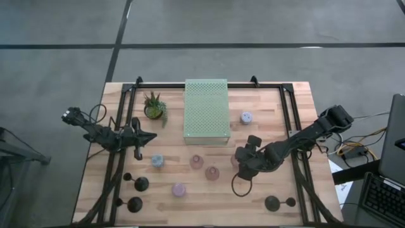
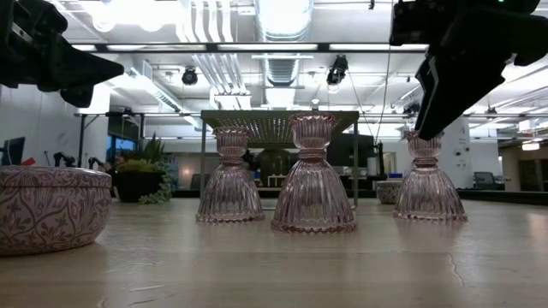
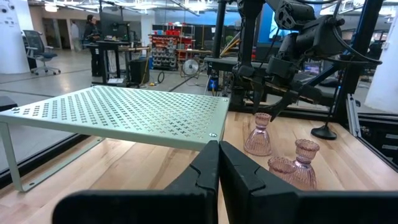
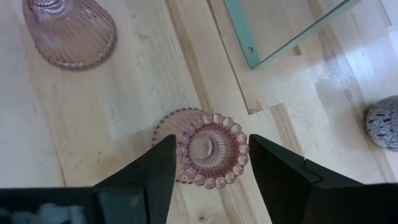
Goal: Pick & Place candle stick holders
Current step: Put the top right pink glass candle holder on the shelf
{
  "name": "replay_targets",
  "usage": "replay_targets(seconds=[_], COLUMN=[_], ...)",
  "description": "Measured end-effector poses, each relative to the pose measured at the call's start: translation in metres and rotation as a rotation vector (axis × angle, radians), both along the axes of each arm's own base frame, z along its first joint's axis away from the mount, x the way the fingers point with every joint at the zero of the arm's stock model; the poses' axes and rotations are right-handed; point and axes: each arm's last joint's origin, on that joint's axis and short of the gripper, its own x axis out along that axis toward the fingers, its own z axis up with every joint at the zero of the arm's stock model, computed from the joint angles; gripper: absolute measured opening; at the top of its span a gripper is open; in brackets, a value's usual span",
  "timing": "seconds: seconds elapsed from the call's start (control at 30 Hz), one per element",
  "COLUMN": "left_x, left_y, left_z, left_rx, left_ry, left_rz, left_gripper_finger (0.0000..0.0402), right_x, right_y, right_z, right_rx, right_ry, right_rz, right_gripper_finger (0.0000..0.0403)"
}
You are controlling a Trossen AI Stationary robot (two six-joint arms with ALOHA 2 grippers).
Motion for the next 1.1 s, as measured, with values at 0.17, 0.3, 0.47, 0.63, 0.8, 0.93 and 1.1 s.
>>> replay_targets(seconds=[0.17, 0.3, 0.47, 0.63, 0.8, 0.93, 1.1], left_x=[0.000, 0.000, 0.000, 0.000, 0.000, 0.000, 0.000], left_y=[0.000, 0.000, 0.000, 0.000, 0.000, 0.000, 0.000], left_z=[0.000, 0.000, 0.000, 0.000, 0.000, 0.000, 0.000], left_rx=[0.000, 0.000, 0.000, 0.000, 0.000, 0.000, 0.000], left_ry=[0.000, 0.000, 0.000, 0.000, 0.000, 0.000, 0.000], left_rz=[0.000, 0.000, 0.000, 0.000, 0.000, 0.000, 0.000], left_gripper_finger=[0.0014, 0.0014, 0.0014, 0.0014, 0.0014, 0.0014, 0.0014], right_x=[0.000, 0.001, 0.000, 0.000, 0.005, 0.007, 0.004], right_y=[0.000, 0.000, 0.001, 0.002, 0.004, 0.004, -0.001], right_z=[0.000, 0.001, 0.000, 0.000, 0.014, 0.025, 0.026], right_rx=[-0.012, 0.004, 0.012, 0.029, 0.031, 0.004, -0.012], right_ry=[-0.006, -0.001, 0.003, 0.009, -0.031, -0.045, -0.008], right_rz=[-0.002, 0.014, 0.028, 0.032, 0.041, 0.036, -0.022], right_gripper_finger=[0.0163, 0.0144, 0.0118, 0.0102, 0.0115, 0.0144, 0.0200])
